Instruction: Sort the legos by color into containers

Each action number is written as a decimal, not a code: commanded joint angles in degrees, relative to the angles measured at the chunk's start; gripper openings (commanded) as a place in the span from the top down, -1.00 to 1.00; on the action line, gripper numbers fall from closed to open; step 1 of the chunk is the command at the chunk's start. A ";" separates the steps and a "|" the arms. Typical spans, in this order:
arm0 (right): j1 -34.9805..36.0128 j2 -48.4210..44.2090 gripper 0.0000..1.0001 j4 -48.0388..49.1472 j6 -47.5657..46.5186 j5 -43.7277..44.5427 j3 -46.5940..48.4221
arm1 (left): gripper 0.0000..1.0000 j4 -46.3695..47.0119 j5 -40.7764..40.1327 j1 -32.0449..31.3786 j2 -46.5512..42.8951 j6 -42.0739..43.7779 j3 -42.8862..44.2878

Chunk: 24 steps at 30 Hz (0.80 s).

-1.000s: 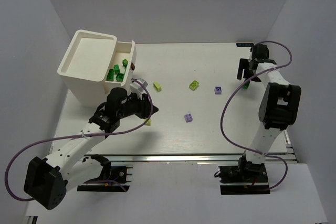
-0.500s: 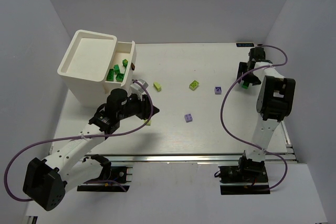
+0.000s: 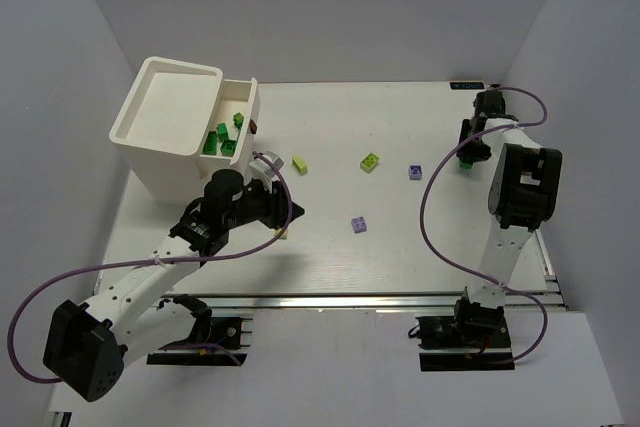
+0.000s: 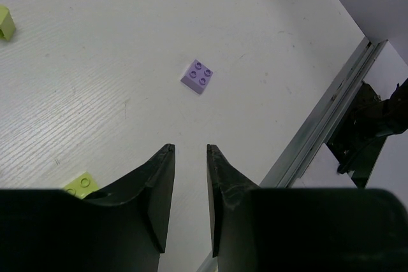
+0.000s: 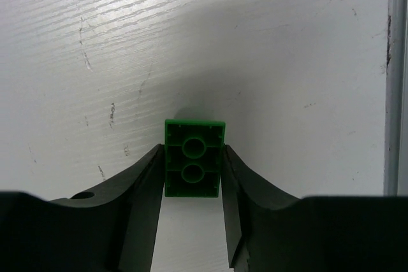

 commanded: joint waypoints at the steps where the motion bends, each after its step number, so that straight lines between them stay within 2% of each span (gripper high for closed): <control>1: -0.36 -2.00 0.31 1.81 -0.94 -2.06 -0.10 | 0.25 -0.18 0.13 -0.22 -1.47 0.63 0.33; 6: -0.27 -6.48 0.62 2.86 -5.24 -8.38 -4.49 | 0.25 -0.19 1.36 -0.22 -1.73 1.42 0.51; 10: 0.52 -15.44 0.99 3.57 -9.81 -21.88 -10.55 | 0.25 -0.89 2.42 -0.22 -2.09 1.07 1.56; 19: 6.14 -34.16 1.00 2.87 -16.93 -42.29 -21.63 | 0.25 -9.67 0.67 -0.22 -2.26 -1.66 9.82; 24: 13.17 -39.01 1.00 0.32 -20.37 -50.14 -19.54 | 0.25 -13.18 -4.68 -0.22 -4.19 -4.03 11.93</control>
